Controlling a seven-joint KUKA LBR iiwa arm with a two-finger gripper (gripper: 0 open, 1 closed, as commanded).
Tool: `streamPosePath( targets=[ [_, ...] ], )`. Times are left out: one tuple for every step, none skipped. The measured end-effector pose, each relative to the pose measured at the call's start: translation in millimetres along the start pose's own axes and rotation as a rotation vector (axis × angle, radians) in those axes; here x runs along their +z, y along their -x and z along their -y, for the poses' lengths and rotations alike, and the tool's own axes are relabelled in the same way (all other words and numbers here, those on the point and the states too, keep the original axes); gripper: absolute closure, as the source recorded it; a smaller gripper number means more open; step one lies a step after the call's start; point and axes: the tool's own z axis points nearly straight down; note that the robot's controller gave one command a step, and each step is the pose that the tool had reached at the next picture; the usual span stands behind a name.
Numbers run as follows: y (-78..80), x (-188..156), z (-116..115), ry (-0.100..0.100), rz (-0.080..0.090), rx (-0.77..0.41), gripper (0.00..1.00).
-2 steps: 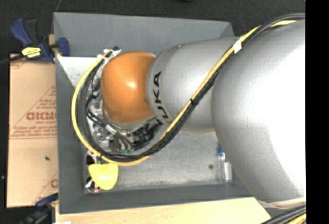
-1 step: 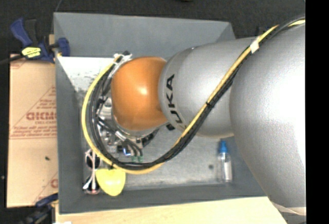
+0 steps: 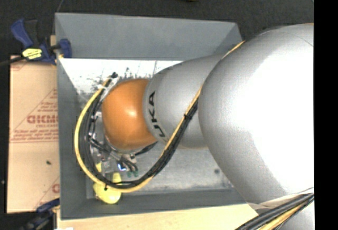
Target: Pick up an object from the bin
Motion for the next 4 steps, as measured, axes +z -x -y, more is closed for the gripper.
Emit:
streamPosePath(
  targets=[
    [54.6, -30, 30, -0.002, -0.017, 0.215, 1.00],
    [-5.3, -47, 13, -0.001, 0.000, -0.013, 1.00],
    [-15.1, -49, 10, -0.001, 0.001, -0.024, 1.00],
    [-7.5, -100, 55, -0.001, -0.001, -0.227, 1.00]
  ],
)
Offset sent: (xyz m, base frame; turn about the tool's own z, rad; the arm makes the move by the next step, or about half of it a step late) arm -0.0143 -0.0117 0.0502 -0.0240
